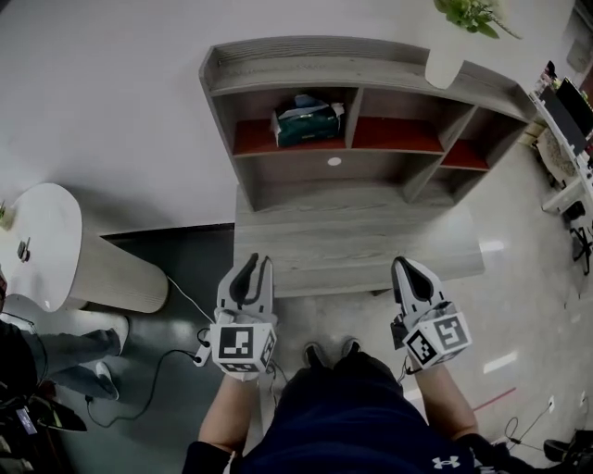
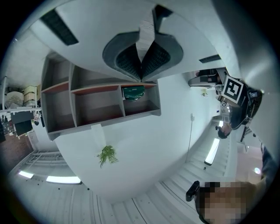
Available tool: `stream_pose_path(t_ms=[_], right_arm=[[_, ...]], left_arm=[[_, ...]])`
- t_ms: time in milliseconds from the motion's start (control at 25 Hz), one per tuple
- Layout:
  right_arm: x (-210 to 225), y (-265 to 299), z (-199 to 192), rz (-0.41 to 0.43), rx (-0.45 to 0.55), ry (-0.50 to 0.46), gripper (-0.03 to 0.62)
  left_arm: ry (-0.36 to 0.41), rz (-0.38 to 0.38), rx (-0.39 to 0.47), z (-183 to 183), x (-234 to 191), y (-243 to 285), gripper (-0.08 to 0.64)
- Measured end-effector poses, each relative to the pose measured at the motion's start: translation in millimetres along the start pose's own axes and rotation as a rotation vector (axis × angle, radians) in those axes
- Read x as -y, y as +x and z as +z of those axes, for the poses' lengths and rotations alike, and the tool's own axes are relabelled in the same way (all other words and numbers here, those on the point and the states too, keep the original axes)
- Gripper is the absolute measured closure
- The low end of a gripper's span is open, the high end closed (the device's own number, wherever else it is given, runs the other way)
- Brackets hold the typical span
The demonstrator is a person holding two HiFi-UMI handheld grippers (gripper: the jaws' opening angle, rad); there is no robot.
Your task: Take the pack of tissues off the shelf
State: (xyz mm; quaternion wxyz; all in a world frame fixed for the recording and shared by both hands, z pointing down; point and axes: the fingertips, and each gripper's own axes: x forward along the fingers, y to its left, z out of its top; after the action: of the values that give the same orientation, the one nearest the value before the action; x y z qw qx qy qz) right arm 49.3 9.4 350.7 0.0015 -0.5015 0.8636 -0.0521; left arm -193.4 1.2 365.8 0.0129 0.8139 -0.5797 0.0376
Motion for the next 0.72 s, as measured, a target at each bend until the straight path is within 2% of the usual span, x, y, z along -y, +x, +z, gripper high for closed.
stream_pose_path(t_ms=[320, 720], right_arm=[[11, 31, -18, 0.033, -0.014, 0.043, 0.58], [49, 93, -6, 0.101, 0.001, 0.064, 0.58]], left_arm=[[0.019, 0.006, -0.038, -12, 1, 20, 0.481], [0.074, 0.052, -0.004, 19, -5, 79, 0.48]])
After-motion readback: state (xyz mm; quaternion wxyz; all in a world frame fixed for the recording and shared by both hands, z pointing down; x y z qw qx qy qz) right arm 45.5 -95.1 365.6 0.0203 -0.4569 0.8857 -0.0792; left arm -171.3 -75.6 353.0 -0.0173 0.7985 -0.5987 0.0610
